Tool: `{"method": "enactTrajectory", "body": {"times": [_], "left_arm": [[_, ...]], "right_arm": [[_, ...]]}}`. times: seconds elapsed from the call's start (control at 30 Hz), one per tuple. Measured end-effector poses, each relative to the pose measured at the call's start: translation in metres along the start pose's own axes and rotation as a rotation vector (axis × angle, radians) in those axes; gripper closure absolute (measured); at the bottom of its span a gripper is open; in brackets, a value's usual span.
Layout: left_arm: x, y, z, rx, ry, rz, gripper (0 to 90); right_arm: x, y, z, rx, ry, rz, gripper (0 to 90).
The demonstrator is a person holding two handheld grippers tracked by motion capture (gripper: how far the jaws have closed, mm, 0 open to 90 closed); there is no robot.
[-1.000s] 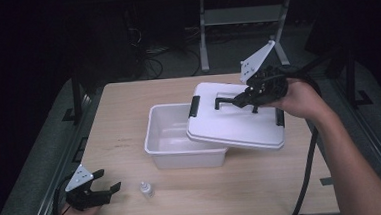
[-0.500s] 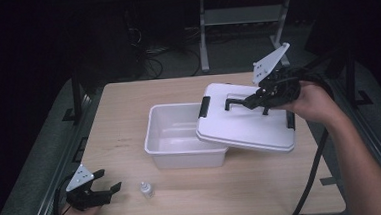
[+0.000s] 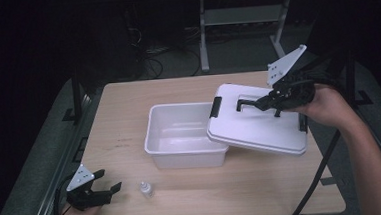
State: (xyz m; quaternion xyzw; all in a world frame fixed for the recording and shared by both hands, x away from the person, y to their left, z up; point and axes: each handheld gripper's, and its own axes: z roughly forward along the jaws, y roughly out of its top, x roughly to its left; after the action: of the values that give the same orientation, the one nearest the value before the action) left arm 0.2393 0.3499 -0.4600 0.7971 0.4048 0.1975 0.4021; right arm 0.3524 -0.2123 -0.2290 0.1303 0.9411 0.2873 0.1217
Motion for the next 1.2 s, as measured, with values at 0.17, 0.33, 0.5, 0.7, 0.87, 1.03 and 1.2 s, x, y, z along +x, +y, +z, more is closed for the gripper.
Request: {"method": "enactTrajectory", "body": {"times": [0.17,0.33,0.5,0.7,0.87,1.03,1.2], "left_arm": [[0.000,0.000,0.001,0.006,0.000,0.003,17.7],[0.000,0.000,0.001,0.009,0.000,0.003,17.7],[0.000,0.000,0.002,0.008,-0.001,0.002,17.7],[0.000,0.000,0.001,0.008,0.001,0.002,17.7],[0.000,0.000,0.002,0.010,0.001,0.000,17.7],[0.000,0.000,0.002,0.012,0.000,0.002,17.7],[-0.001,0.000,0.003,0.014,0.001,0.004,17.6]], "right_arm": [[0.000,-0.008,-0.001,0.009,-0.004,0.008,83.7],[-0.001,-0.015,-0.004,0.008,-0.005,0.020,83.7],[0.000,-0.022,-0.007,0.004,-0.008,0.031,83.7],[0.001,-0.030,-0.009,0.005,-0.008,0.041,83.7],[0.001,-0.036,-0.008,0.004,-0.009,0.044,83.7],[0.001,-0.043,-0.009,-0.002,-0.006,0.057,83.7],[0.002,-0.049,-0.007,-0.001,-0.002,0.066,83.7]]}}
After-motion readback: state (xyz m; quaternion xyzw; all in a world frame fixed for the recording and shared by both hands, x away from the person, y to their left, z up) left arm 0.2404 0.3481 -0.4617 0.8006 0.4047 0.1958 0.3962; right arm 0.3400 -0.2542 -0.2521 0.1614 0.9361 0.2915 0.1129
